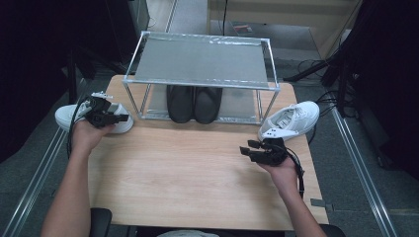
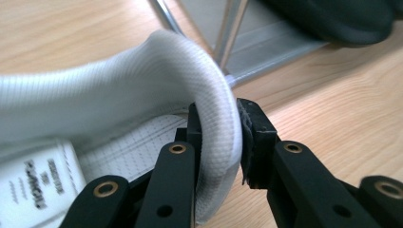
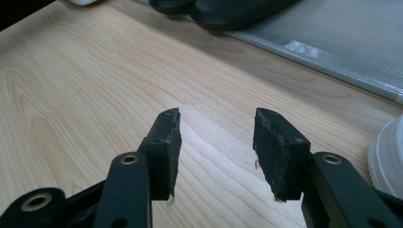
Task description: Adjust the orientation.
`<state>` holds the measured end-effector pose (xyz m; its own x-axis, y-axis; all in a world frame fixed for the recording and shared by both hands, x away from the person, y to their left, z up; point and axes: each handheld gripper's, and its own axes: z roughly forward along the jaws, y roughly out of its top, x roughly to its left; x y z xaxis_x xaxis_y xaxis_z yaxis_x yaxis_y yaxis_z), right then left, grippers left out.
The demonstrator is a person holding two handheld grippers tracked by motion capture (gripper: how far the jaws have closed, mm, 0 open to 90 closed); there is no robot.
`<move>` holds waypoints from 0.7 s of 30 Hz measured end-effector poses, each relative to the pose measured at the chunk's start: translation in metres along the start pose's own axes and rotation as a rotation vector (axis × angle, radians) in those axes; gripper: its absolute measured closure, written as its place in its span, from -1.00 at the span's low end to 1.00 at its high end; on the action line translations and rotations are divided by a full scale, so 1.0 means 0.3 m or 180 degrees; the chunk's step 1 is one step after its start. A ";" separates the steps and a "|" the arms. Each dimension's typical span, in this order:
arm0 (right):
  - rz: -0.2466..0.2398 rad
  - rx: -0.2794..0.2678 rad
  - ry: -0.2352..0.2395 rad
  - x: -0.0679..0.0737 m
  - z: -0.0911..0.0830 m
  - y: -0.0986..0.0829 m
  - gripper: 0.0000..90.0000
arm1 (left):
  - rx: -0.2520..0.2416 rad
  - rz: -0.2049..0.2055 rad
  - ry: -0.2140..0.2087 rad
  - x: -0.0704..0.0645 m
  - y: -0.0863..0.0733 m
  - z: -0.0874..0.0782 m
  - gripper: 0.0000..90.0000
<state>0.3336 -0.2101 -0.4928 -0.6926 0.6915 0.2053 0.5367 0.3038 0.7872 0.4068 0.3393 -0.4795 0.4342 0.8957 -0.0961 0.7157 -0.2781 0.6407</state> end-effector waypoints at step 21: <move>-0.0010 -0.0006 0.0127 0.009 0.034 0.017 0.18 | 0.0029 0.0104 0.0047 -0.151 -0.062 -0.139 0.71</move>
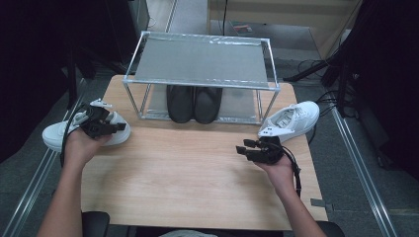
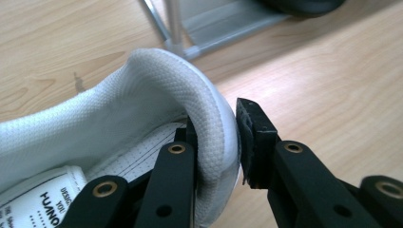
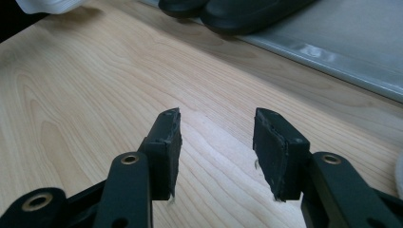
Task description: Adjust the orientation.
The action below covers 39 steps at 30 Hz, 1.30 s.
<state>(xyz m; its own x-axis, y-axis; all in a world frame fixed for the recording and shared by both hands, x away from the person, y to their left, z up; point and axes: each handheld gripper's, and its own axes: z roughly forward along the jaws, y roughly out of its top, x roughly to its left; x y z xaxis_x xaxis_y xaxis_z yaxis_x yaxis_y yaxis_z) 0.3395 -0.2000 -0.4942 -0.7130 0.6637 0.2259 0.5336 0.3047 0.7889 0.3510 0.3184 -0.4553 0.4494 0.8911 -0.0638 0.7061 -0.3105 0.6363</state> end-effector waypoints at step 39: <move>-0.0218 0.0078 0.0298 0.044 0.107 0.079 0.14 | 0.0182 0.0524 -0.0532 -0.481 0.012 -0.009 0.70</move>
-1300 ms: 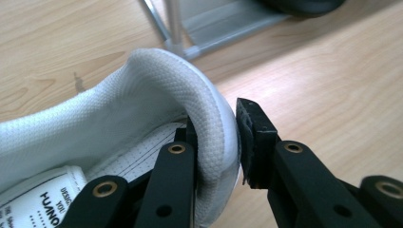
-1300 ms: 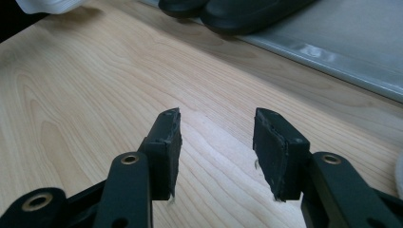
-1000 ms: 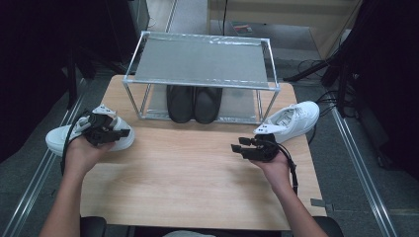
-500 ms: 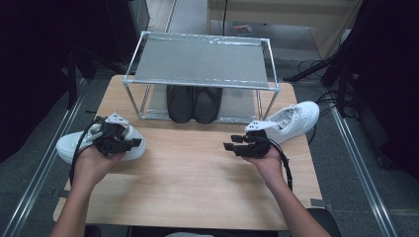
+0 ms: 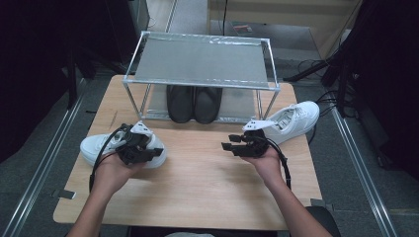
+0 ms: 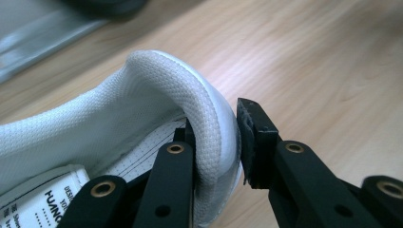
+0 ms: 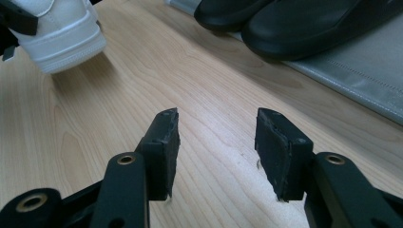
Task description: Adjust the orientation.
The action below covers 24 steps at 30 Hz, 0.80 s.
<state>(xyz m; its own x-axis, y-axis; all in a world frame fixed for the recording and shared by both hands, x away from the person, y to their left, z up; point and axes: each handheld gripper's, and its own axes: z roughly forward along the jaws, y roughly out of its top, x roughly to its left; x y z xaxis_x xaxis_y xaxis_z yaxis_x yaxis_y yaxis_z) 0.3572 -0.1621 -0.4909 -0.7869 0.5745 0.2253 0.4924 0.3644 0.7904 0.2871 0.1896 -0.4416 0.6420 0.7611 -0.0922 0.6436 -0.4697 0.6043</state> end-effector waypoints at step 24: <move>0.0042 0.0041 -0.0036 -0.001 -0.011 -0.013 0.13 | 0.0228 0.0786 -0.0452 -0.309 0.126 0.202 0.68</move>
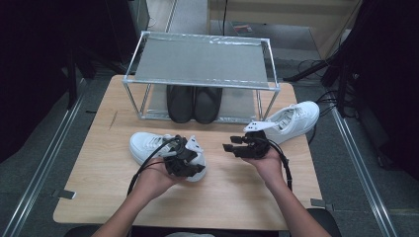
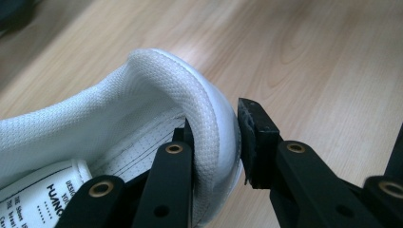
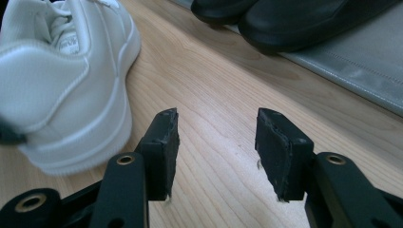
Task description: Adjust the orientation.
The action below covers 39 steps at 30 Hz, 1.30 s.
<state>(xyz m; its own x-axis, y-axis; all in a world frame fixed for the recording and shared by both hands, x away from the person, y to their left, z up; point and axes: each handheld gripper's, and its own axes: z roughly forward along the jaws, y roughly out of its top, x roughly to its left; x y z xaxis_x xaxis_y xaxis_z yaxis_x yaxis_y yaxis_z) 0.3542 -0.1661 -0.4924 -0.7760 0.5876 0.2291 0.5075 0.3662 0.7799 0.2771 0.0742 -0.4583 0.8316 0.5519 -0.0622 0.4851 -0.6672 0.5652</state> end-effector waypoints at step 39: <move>-0.0003 0.0065 -0.0145 0.001 -0.041 -0.058 0.12 | -0.0273 -0.0089 -0.0353 0.045 -0.017 0.016 0.01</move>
<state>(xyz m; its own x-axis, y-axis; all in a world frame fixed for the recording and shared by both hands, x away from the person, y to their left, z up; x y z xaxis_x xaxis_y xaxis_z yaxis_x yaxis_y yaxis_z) 0.3406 -0.1811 -0.4986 -0.7590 0.6193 0.2012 0.5146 0.3812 0.7680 0.2871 0.0827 -0.4660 0.8451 0.5079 -0.1667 0.4876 -0.6045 0.6300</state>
